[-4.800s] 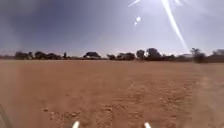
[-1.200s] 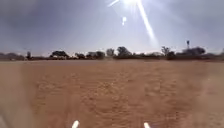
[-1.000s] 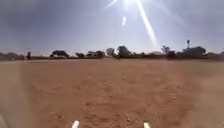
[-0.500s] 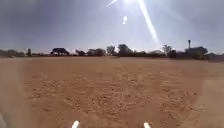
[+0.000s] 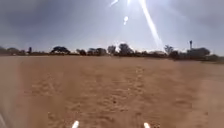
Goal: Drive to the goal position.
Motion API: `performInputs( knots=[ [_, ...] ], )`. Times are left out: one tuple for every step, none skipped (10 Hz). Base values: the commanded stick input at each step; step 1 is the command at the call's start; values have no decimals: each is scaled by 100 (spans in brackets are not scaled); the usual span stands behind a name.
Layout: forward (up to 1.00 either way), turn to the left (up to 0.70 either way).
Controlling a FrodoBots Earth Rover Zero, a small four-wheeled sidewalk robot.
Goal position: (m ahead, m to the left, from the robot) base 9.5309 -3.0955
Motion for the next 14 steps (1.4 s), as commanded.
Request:
performInputs(
  knots=[
    [100,0],
    [100,0],
    [100,0],
    [100,0],
    [100,0],
    [100,0],
    [100,0],
    [100,0],
    [100,0],
    [100,0],
    [100,0],
    [100,0],
    [100,0],
    [100,0]
  ],
)
